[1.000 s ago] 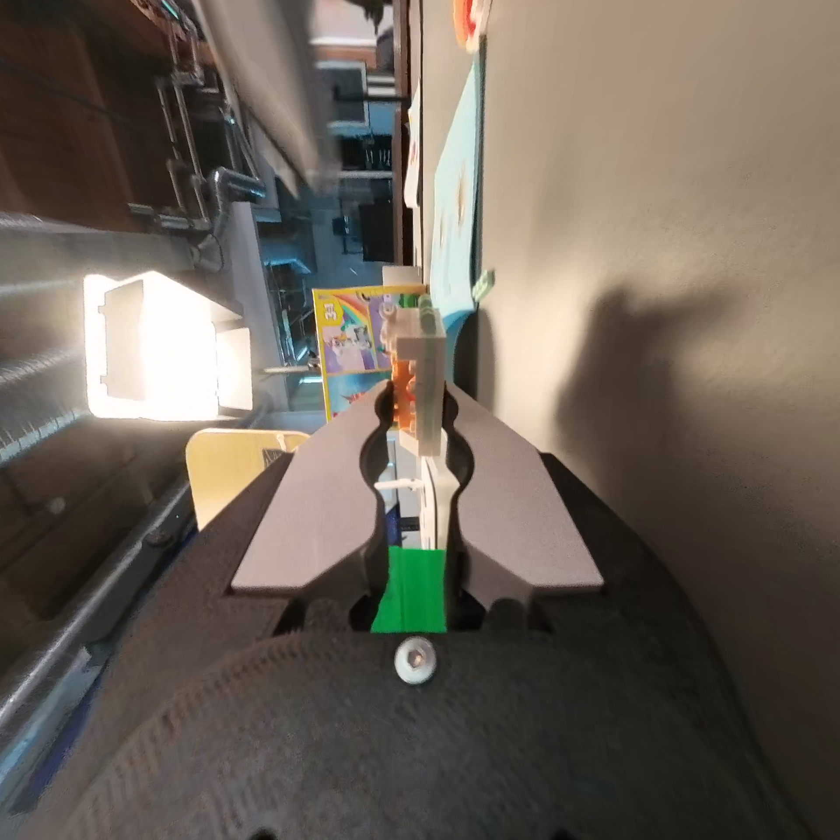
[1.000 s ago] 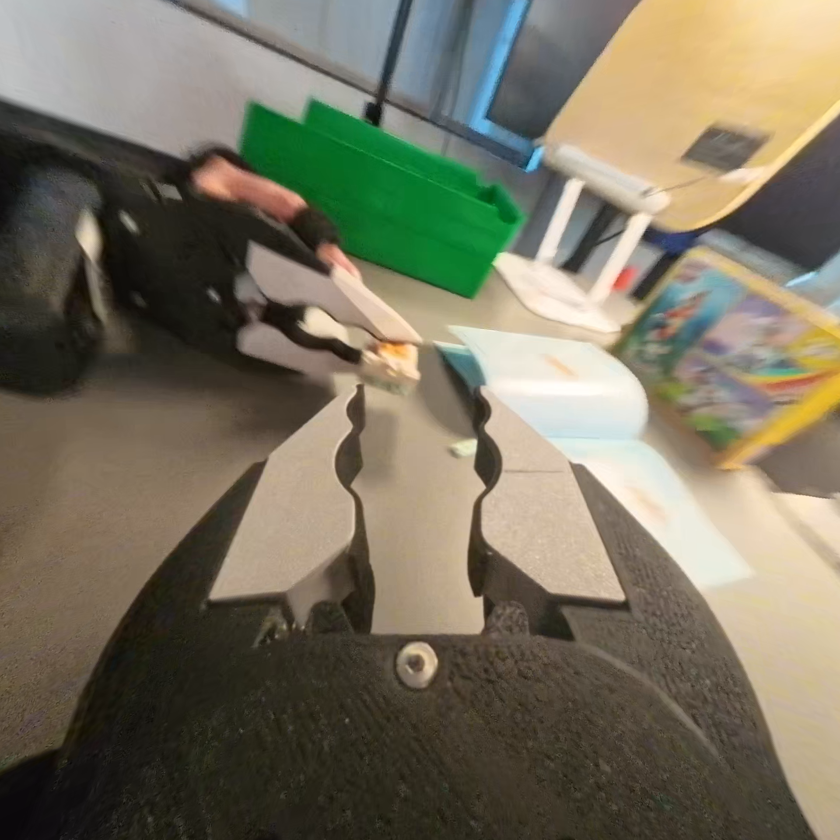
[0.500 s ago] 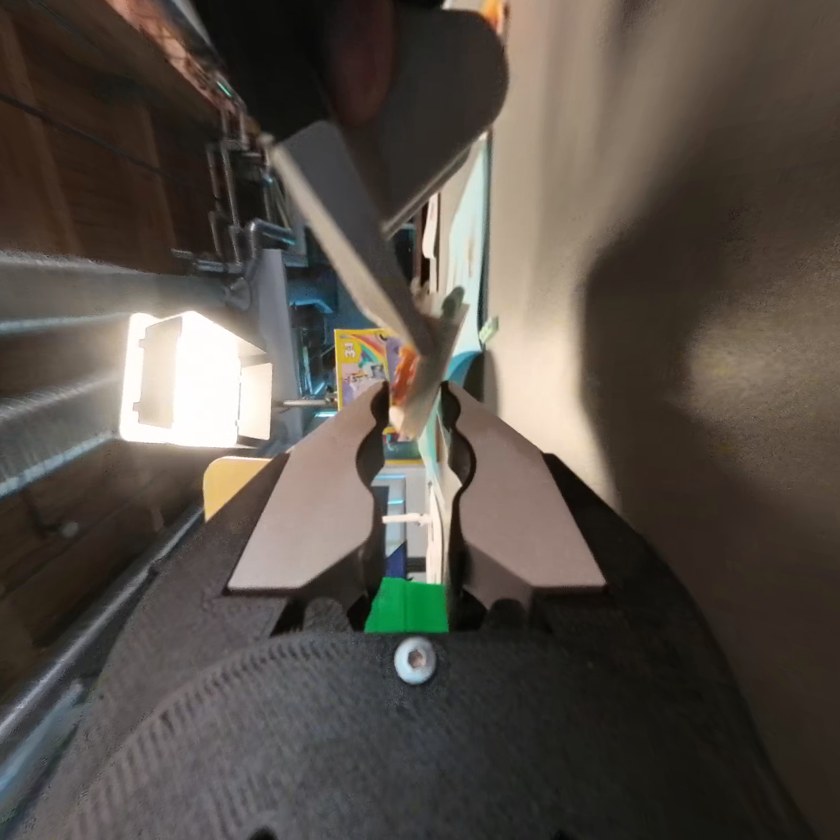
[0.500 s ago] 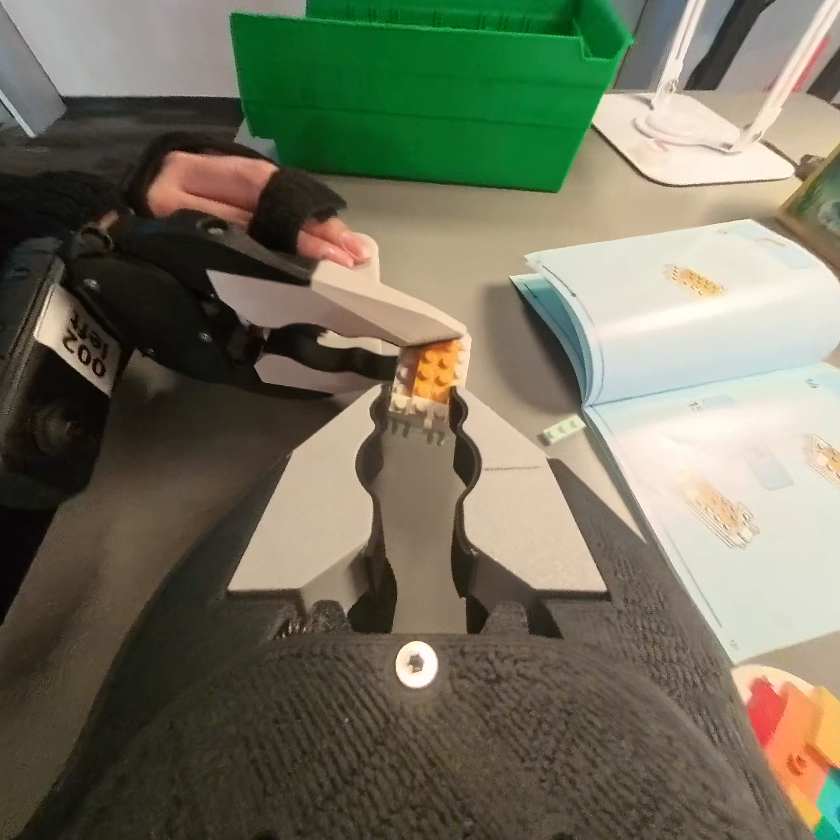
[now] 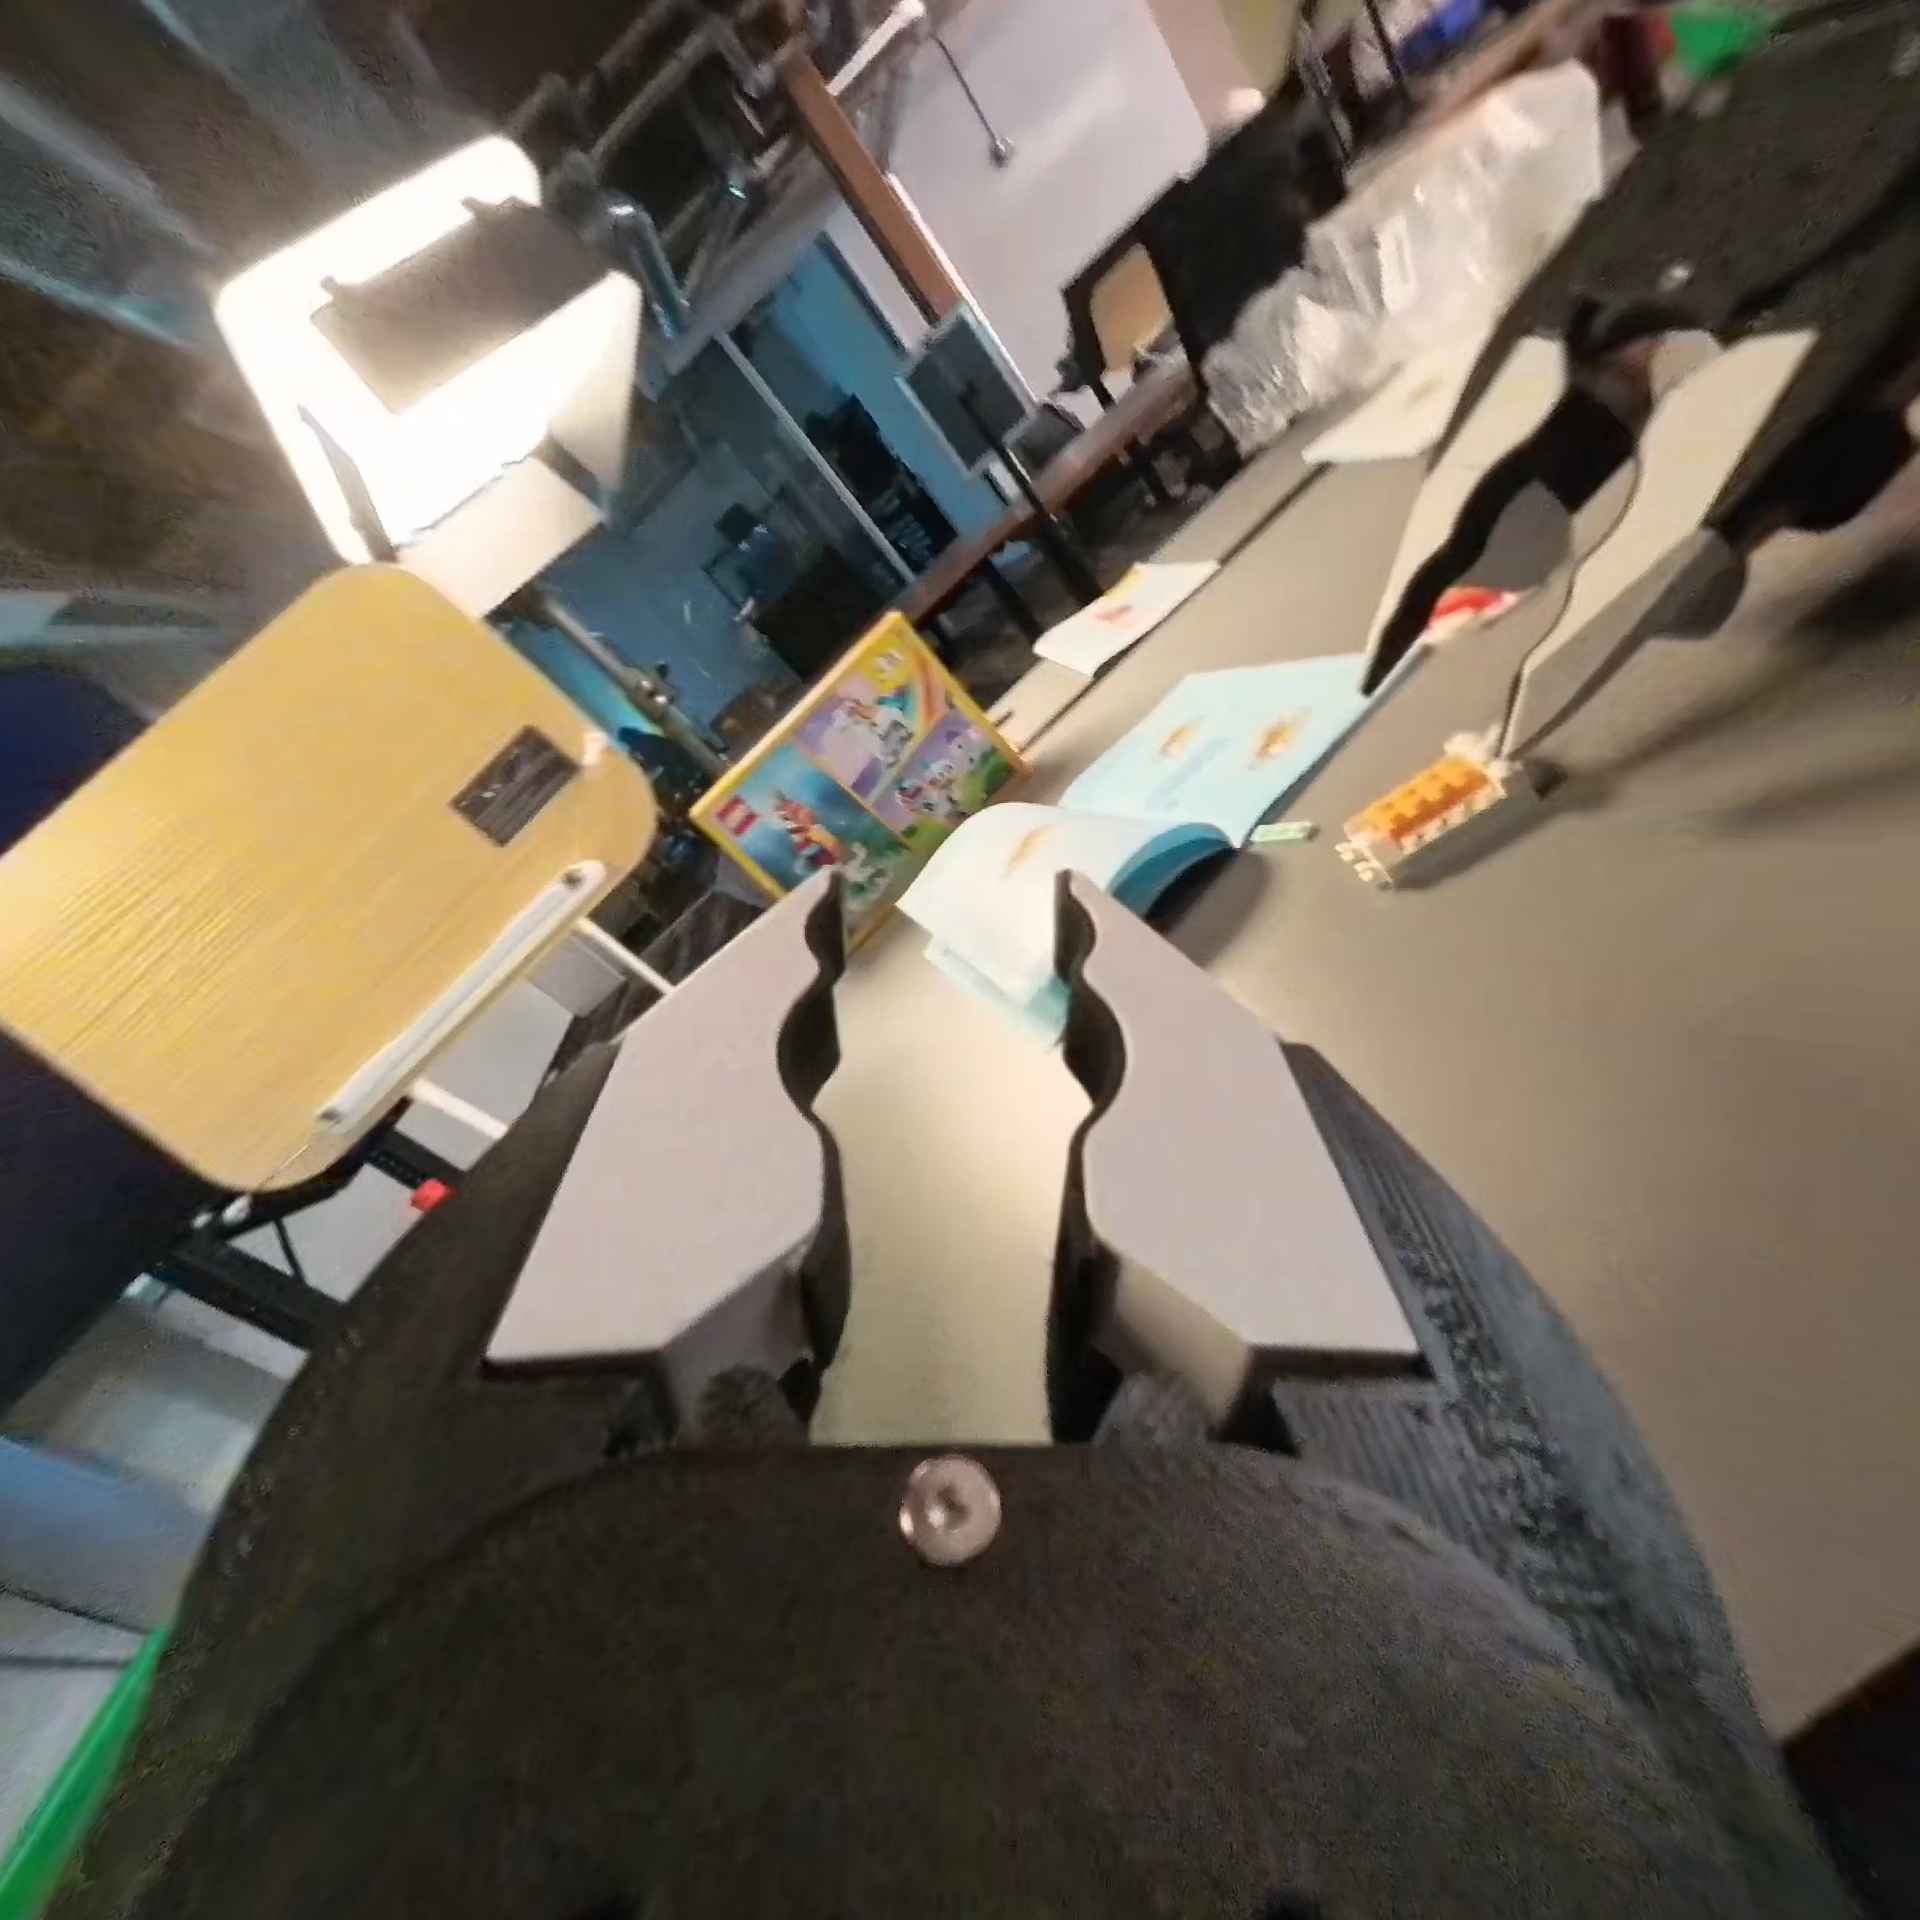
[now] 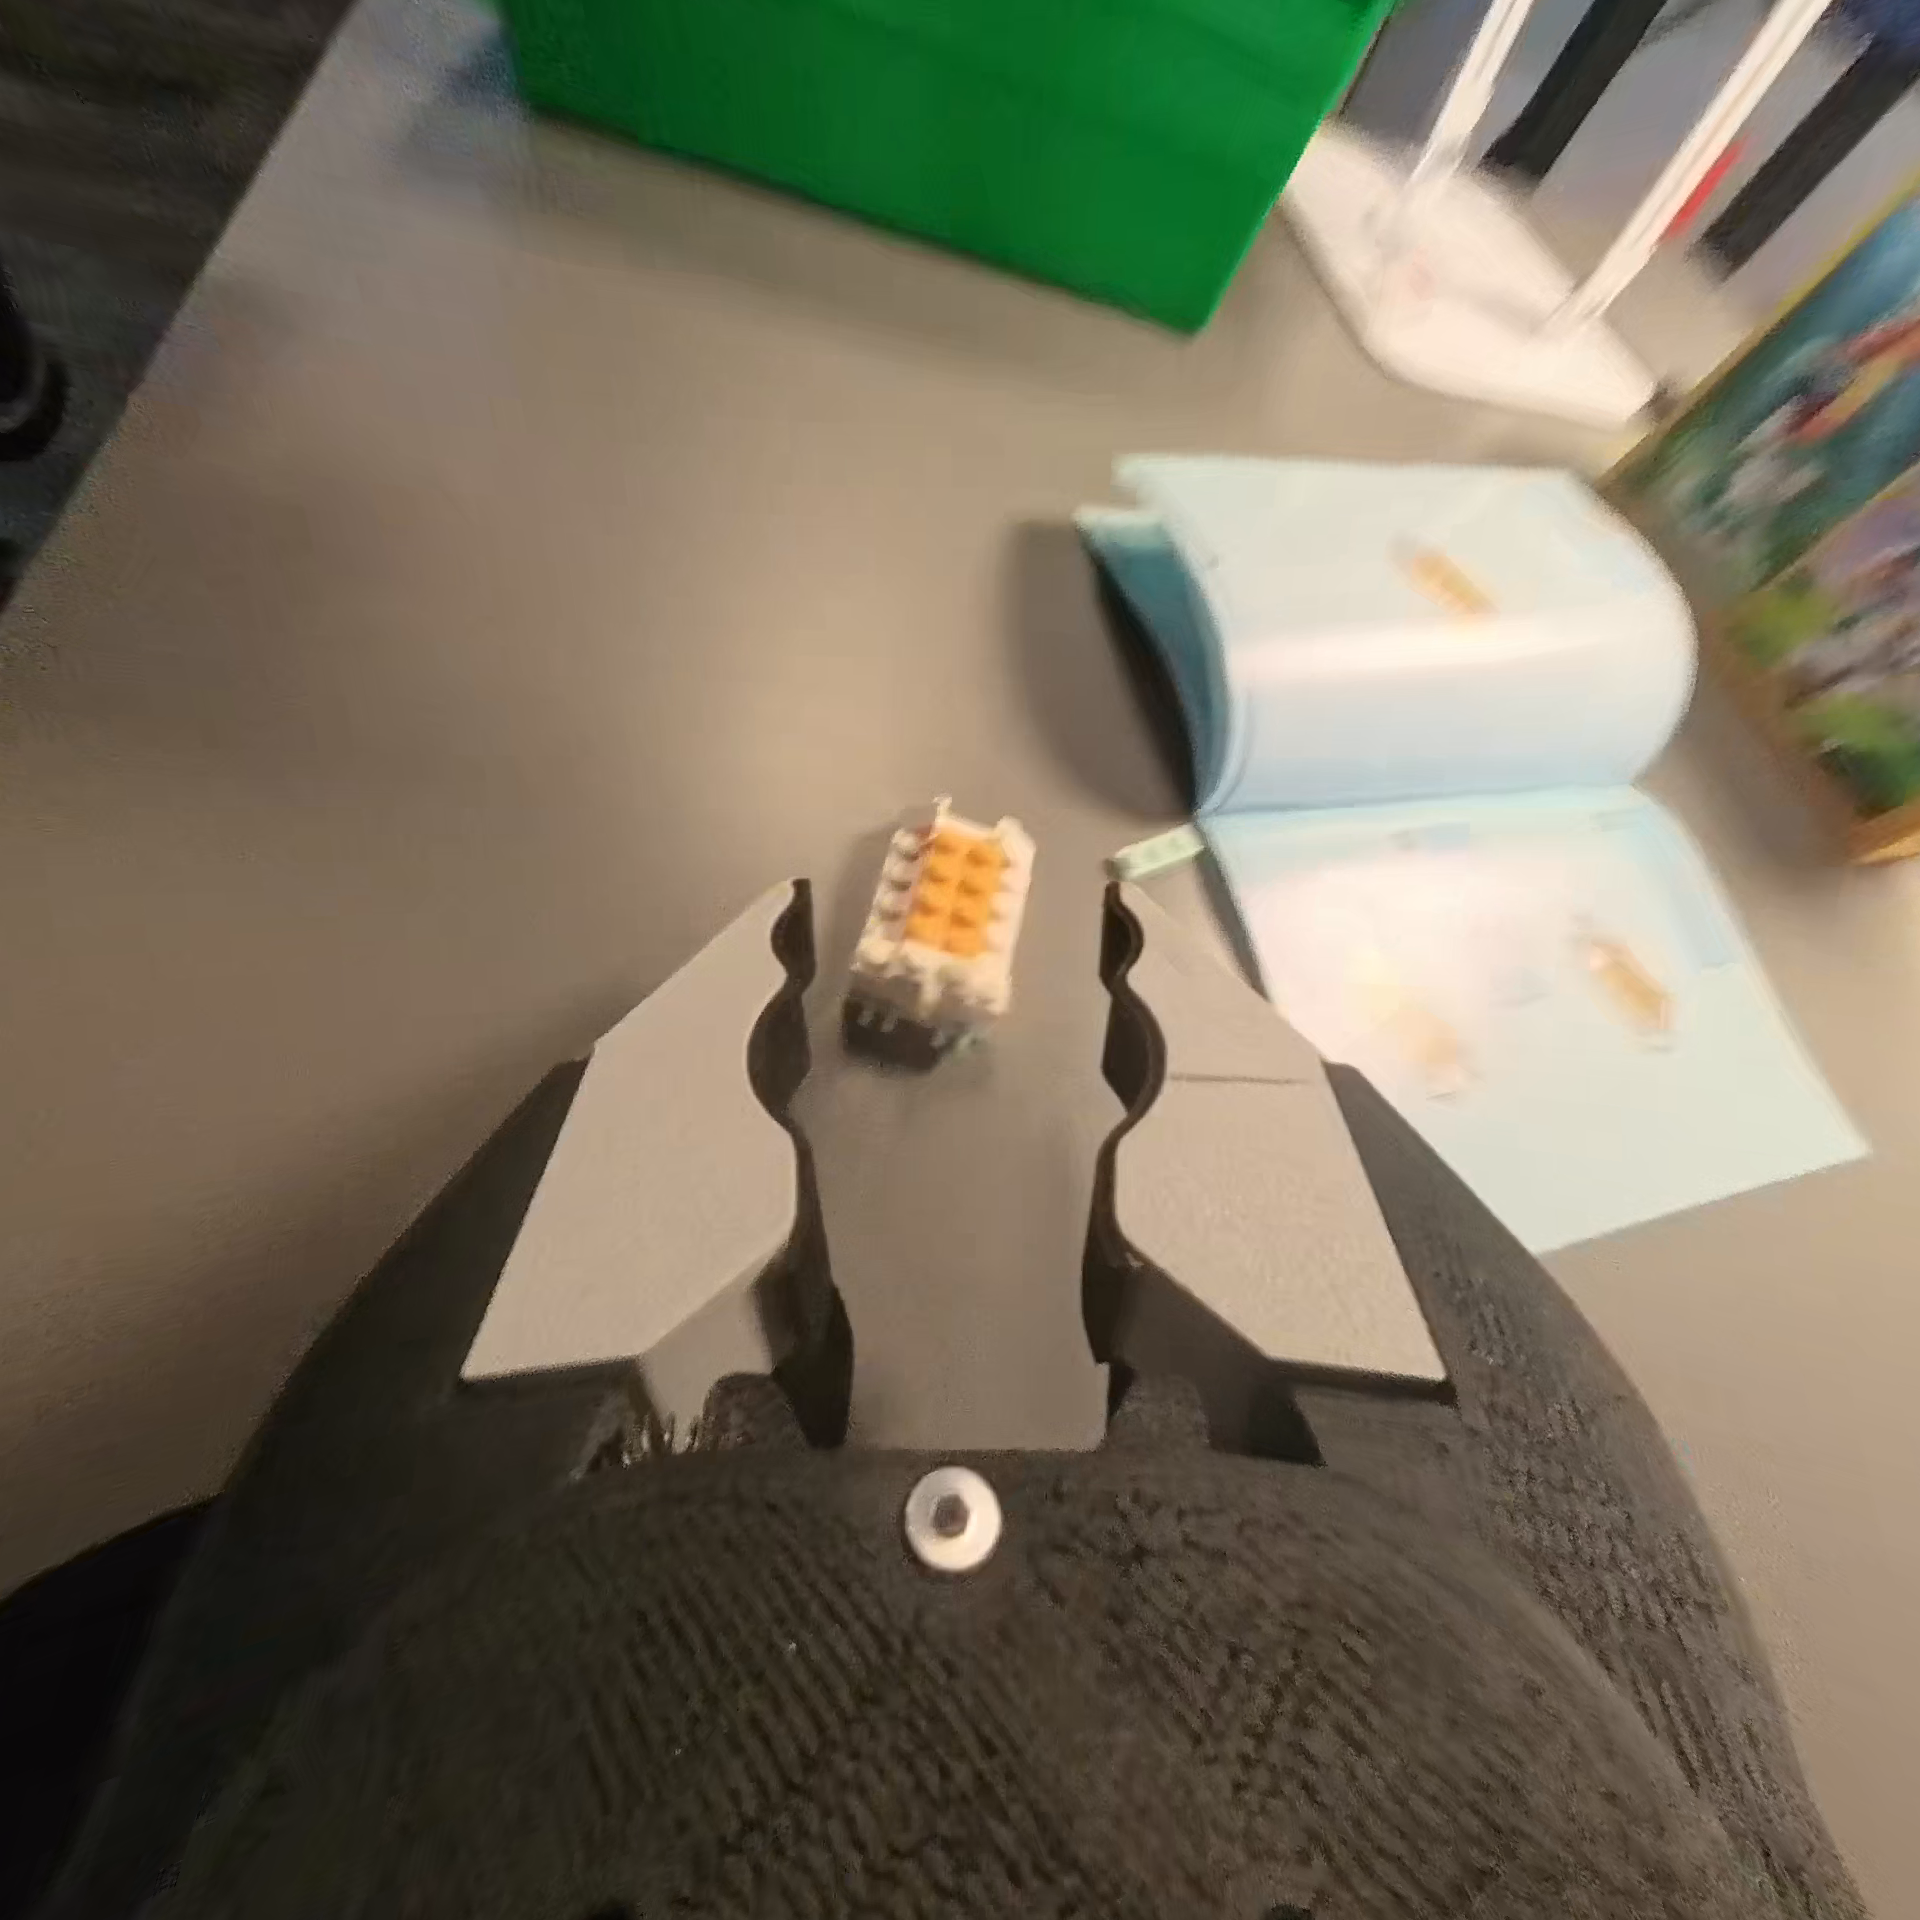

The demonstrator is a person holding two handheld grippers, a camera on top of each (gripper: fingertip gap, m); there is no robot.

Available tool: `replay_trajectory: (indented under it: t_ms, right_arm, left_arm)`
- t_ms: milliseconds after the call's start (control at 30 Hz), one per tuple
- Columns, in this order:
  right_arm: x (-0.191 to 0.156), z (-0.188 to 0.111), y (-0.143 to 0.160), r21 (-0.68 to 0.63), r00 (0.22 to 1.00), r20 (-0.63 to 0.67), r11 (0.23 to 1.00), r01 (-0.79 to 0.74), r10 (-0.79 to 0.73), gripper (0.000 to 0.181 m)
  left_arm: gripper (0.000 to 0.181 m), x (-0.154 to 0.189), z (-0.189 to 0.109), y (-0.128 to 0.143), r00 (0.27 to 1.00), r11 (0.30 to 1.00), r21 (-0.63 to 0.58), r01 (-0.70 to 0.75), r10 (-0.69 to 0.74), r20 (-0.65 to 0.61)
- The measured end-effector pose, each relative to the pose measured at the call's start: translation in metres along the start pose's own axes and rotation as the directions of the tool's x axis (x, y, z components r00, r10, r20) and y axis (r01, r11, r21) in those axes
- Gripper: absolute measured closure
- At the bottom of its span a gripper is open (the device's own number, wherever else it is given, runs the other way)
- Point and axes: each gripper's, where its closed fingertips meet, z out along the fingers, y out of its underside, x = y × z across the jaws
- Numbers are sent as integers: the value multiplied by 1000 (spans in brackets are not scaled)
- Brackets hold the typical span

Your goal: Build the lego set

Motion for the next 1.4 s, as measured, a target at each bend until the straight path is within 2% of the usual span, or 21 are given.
replay_trajectory:
  t_ms: [33, 100, 167, 233, 300, 367, 467, 633, 767, 1033, 1267, 1400]
  right_arm:
    - [8, -7, -9, 66, 998, -58, 997, 40, -36, 127]
    - [30, -27, -28, 204, 969, -234, 971, 128, -79, 131]
    - [52, -52, -39, 293, 899, -426, 926, 239, -97, 138]
    - [69, -73, -39, 302, 803, -585, 889, 345, -113, 144]
    - [86, -86, -33, 274, 732, -674, 888, 368, -95, 148]
    - [100, -91, -24, 282, 713, -701, 906, 315, -30, 149]
    - [118, -98, -10, 280, 685, -727, 931, 233, 48, 151]
    - [131, -105, 1, 261, 636, -766, 949, 179, 91, 154]
    - [133, -100, 6, 196, 619, -784, 965, 173, 48, 155]
    - [140, -100, 15, 148, 587, -808, 980, 131, 44, 156]
    - [149, -107, 25, 162, 553, -827, 985, 62, 101, 156]
    - [151, -109, 27, 146, 534, -840, 988, 57, 94, 157]
  left_arm:
    - [143, -14, -11, -2, 999, 1000, 15, 24, -25, 26]
    - [145, -48, -33, 0, 991, 998, 31, 61, -65, 117]
    - [145, -86, -54, 8, 969, 995, 31, 93, -98, 229]
    - [145, -124, -78, 17, 930, 993, 42, 111, -118, 348]
    - [146, -158, -101, 26, 873, 991, 63, 114, -130, 470]
    - [146, -183, -121, 37, 817, 987, 94, 129, -159, 554]
    - [147, -202, -133, 56, 762, 970, 158, 187, -245, 599]
    - [149, -213, -130, 87, 678, 907, 301, 293, -419, 603]
    - [151, -218, -126, 101, 655, 878, 364, 311, -476, 587]
    - [152, -218, -119, 124, 679, 891, 319, 324, -454, 577]
    - [153, -227, -117, 132, 738, 949, 153, 276, -311, 598]
    - [156, -231, -104, 133, 801, 961, 50, 274, -256, 541]
